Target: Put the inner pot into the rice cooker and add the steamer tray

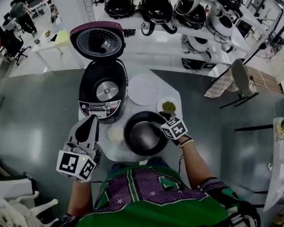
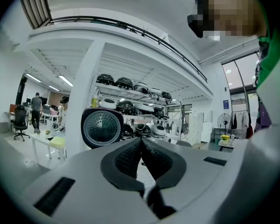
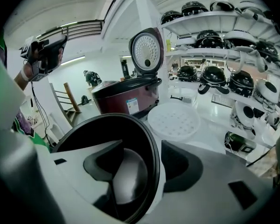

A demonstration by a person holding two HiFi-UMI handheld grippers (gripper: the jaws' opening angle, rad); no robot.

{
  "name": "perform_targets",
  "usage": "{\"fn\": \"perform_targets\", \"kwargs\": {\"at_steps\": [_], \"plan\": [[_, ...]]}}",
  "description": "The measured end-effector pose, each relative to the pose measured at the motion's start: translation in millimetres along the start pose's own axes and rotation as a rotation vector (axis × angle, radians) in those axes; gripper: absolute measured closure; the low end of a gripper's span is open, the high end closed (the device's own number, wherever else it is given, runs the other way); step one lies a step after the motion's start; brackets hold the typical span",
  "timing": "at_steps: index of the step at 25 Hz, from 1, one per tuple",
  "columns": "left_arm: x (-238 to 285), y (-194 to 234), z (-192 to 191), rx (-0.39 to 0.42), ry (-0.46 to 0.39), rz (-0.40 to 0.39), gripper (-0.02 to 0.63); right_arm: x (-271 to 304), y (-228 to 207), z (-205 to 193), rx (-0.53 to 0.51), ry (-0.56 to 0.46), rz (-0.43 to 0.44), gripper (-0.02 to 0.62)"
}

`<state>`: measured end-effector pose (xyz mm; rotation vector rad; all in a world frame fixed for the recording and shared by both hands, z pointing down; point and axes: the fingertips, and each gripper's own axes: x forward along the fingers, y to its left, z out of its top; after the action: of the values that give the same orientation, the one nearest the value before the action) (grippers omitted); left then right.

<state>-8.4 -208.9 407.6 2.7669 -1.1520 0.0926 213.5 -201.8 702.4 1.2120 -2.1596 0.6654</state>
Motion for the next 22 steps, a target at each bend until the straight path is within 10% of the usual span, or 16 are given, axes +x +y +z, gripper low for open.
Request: {"fn": "perform_targets", "kwargs": {"at_steps": [22], "plan": [[5, 30, -10, -0.043, 0.030, 0.075, 0.584, 34, -15, -18, -0.235, 0.252, 0.066, 0.534]]}}
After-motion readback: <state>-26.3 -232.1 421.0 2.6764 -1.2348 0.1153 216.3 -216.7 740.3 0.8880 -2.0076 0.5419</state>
